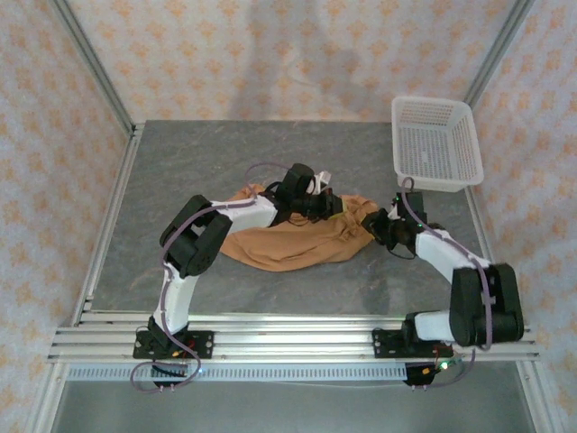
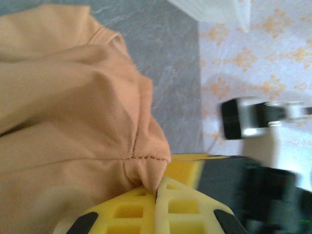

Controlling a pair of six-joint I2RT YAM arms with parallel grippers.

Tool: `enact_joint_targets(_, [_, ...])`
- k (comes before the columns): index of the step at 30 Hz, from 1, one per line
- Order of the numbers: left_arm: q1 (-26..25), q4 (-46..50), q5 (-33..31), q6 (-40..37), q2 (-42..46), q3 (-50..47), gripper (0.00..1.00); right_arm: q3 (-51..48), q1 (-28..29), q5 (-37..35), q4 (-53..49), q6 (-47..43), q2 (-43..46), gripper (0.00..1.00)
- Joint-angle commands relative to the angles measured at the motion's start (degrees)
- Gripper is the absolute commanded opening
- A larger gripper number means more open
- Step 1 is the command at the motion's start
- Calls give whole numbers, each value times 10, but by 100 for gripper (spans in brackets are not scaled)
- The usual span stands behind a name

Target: Fold the inside-out t-shirt

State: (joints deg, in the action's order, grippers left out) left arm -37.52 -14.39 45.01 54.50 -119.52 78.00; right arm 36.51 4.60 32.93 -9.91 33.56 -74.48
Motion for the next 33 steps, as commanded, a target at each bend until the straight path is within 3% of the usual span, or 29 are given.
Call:
enact_joint_targets(1, [-4, 15, -1, -54, 32, -7, 0, 45, 1, -104, -125, -36, 52, 21])
enact_joint_targets(4, [-4, 37, -7, -73, 39, -22, 0, 45, 11, -97, -112, -25, 64, 11])
enact_joint_targets(10, [-3, 40, -10, -78, 42, -43, 0, 56, 54, -65, -35, 3, 1, 11])
enact_joint_targets(18, [-1, 46, -16, -77, 48, -48, 0, 116, 79, -92, 6, 4, -123, 36])
enact_joint_targets(24, [0, 47, -16, -80, 52, -52, 0, 169, 81, -131, 0, -11, -195, 42])
enact_joint_targets(25, [1, 48, -16, -81, 53, -53, 0, 175, 81, -134, -3, -14, -206, 38])
enact_joint_targets(29, [7, 52, -17, -85, 60, -54, 0, 197, 80, -121, -25, -21, -216, 2])
enact_joint_targets(33, [16, 70, -18, -93, 57, -42, 0, 217, 80, -107, -96, -34, -140, 0])
